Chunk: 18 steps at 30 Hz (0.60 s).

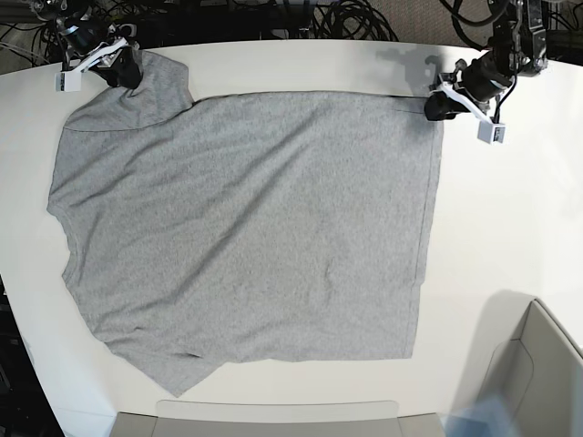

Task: Fold the T-shirt properly
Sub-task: 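Close both grippers on the shirt's shoulder corners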

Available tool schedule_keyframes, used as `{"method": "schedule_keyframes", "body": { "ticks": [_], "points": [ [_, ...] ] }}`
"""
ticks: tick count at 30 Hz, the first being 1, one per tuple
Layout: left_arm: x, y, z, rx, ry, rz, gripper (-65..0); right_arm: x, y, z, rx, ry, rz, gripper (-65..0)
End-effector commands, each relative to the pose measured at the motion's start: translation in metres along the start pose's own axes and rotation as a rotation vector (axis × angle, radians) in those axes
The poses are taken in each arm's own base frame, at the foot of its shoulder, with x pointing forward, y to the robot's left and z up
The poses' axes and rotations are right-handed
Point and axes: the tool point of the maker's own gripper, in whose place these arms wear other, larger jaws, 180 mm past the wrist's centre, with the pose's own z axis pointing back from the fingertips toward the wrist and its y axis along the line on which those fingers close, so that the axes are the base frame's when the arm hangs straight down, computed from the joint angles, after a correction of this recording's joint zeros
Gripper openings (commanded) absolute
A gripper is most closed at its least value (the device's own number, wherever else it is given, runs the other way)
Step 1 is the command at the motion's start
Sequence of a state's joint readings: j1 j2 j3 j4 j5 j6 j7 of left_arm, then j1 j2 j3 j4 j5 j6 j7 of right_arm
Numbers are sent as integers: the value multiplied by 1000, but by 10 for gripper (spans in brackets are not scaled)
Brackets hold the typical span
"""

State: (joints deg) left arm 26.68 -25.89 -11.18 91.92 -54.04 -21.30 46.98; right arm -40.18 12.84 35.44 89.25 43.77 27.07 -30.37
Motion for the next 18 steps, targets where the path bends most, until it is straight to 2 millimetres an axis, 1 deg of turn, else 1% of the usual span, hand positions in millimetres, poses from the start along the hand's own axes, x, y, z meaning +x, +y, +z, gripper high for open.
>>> {"method": "schedule_keyframes", "body": {
  "ticks": [1, 5, 9, 11, 12, 14, 15, 17, 18],
  "points": [
    [1, 7, 1, 19, 10, -12, -492, -20, -11, 6, -49, 102, 29, -471],
    [1, 14, -3, 30, 15, 8, -492, -20, -11, 6, -49, 102, 29, -471],
    [-1, 13, -4, 25, 19, 10, -495, -16, -8, 5, -42, 90, 37, -472],
    [0, 13, -4, 25, 15, 10, -520, -13, -1, 4, -26, 84, 46, -473],
    [0, 13, -4, 25, 15, 10, -548, -14, 3, 3, -17, 89, 51, -481],
    [-1, 13, -4, 23, 18, 10, -621, -14, 4, 2, -10, 92, 57, -524],
    [-4, 11, -5, 20, 25, 19, -650, -13, 5, 1, -10, 90, 58, -560],
    [-8, 9, -8, 16, 27, 35, -650, -12, 6, 1, -9, 88, 60, -640],
    [-9, 9, -8, 16, 28, 37, -650, -13, 6, 1, -8, 87, 58, -650]
  ]
}}
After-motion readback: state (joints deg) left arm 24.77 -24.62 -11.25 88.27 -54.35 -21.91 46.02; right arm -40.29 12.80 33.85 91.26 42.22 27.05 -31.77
